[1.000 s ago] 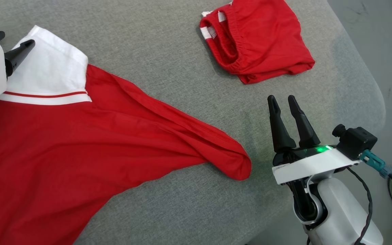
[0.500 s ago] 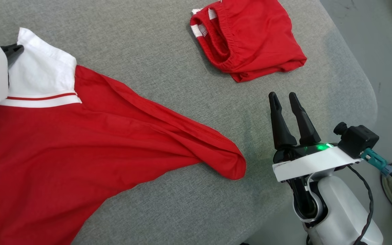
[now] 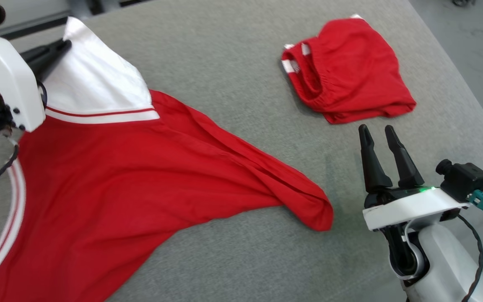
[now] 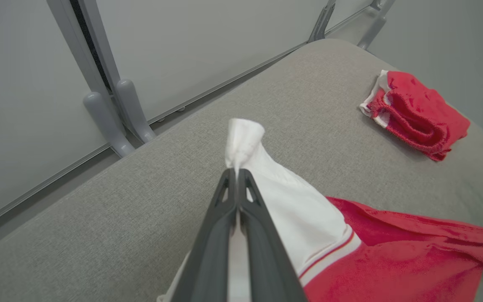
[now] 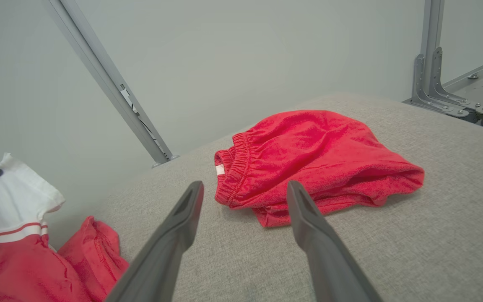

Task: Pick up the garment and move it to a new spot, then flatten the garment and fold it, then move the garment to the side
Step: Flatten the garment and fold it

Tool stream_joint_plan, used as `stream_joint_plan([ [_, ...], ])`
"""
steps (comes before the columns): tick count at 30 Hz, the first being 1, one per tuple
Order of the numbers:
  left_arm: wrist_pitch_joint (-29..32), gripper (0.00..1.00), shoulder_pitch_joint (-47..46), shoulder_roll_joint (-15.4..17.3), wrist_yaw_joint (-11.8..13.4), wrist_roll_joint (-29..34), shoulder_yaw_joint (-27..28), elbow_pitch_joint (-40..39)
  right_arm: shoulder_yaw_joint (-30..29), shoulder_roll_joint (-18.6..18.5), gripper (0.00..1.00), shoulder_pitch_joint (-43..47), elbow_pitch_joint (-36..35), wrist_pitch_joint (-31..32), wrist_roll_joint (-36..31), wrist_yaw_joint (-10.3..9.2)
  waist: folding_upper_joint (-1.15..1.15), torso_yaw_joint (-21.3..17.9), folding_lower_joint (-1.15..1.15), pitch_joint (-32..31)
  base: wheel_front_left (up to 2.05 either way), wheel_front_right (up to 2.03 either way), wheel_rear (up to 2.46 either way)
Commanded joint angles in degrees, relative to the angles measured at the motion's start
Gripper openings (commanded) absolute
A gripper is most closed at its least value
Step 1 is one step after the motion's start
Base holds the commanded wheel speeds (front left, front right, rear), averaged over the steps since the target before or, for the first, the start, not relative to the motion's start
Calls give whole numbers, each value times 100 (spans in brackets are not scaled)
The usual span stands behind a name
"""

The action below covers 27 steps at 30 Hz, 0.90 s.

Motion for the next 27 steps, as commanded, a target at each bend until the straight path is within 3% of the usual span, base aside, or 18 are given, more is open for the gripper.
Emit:
stream_joint_plan([
  [1, -53, 0, 122, 85, -10, -75, -29, -113, -21, -74, 100, 62, 25, 26, -52, 0, 0, 522, 0, -511, 0, 0, 0],
  [4, -111, 0, 384, 282, -10, -361, -126, -634, -51, -183, 100, 166, 35, 142, -35, 0, 0, 865, 0, -834, 0, 0, 0],
  [13, -28, 0, 1460, 1322, 1, -1277, -385, -2632, -293, -400, 100, 579, -74, 427, -41, 0, 0, 1748, 0, -1552, 0, 0, 0],
  [19, -219, 0, 2249, 1956, 399, -1511, -659, -3775, -499, -469, 100, 789, -256, 626, -115, 0, 0, 2121, 0, -1728, 0, 0, 0],
  [27, -1018, 0, 3368, 2084, 786, -1741, -942, -4347, -680, -466, 100, 977, -457, 803, -193, 0, 0, 2295, 0, -1773, 0, 0, 0],
])
